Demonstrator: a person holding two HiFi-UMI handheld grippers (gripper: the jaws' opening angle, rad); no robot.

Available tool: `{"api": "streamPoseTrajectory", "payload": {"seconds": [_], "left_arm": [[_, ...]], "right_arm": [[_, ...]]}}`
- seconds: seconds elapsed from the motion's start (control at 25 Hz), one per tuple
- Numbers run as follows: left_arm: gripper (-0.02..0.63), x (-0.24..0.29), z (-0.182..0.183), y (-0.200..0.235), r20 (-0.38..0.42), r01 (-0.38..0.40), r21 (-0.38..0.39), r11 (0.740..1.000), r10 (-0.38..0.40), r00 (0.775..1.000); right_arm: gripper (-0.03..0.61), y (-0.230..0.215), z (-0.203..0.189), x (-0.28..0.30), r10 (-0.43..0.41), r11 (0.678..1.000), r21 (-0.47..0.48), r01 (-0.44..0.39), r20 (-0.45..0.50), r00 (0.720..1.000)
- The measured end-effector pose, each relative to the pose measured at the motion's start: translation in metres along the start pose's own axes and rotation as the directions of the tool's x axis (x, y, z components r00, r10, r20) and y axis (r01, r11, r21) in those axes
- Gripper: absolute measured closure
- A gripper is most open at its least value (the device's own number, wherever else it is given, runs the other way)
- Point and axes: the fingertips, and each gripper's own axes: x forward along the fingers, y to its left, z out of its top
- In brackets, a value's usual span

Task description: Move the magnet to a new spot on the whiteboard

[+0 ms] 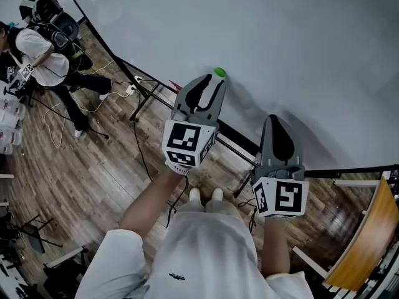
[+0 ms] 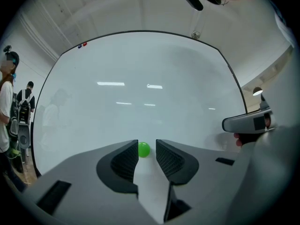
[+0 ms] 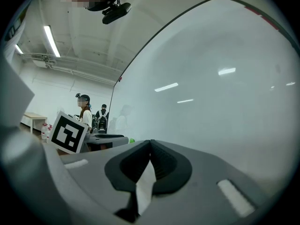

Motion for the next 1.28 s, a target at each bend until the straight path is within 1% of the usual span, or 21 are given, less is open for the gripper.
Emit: {"api": "streamPoseTrajectory", "payload": {"seconds": [0.28, 0.48, 0.72, 0.92, 1.04, 1.16, 1.28], "left_arm": [[0.533, -0.042, 0.018, -0.022, 0.025, -0.013, 0.016, 1.000, 0.013, 1.000], [0.554, -0.053, 0.019, -0.015, 0.021, -0.032, 0.029, 0.999, 0.031, 0.999], [0.592, -0.084, 0.023, -0.013, 0.022, -0.072, 0.033, 0.997, 0.071, 0.997], [0.600, -0.111, 0.032, -0.016, 0.028, -0.096, 0.024, 0.995, 0.096, 0.995], [0.603, -0.121, 0.036, -0.013, 0.025, -0.108, 0.025, 0.994, 0.107, 0.994], [0.606, -0.132, 0.039, -0.008, 0.018, -0.123, 0.030, 0.992, 0.123, 0.992], [0.607, -0.142, 0.042, -0.006, 0.016, -0.125, 0.038, 0.991, 0.125, 0.992]], "right_arm": [[0.568, 0.009, 0.019, -0.037, 0.007, 1.000, -0.011, -0.007, 0.040, 0.999], [0.568, 0.010, 0.020, -0.035, 0.005, 1.000, -0.007, -0.005, 0.053, 0.999], [0.568, 0.012, 0.024, -0.046, 0.005, 1.000, -0.005, -0.005, 0.069, 0.998], [0.568, 0.014, 0.029, -0.055, 0.008, 1.000, 0.000, -0.008, 0.076, 0.997], [0.568, 0.012, 0.027, -0.056, -0.002, 1.000, 0.019, 0.000, 0.085, 0.996], [0.568, 0.016, 0.038, -0.055, 0.001, 1.000, -0.002, -0.001, 0.088, 0.996], [0.568, 0.017, 0.039, -0.056, 0.012, 1.000, -0.012, -0.011, 0.089, 0.996]]}}
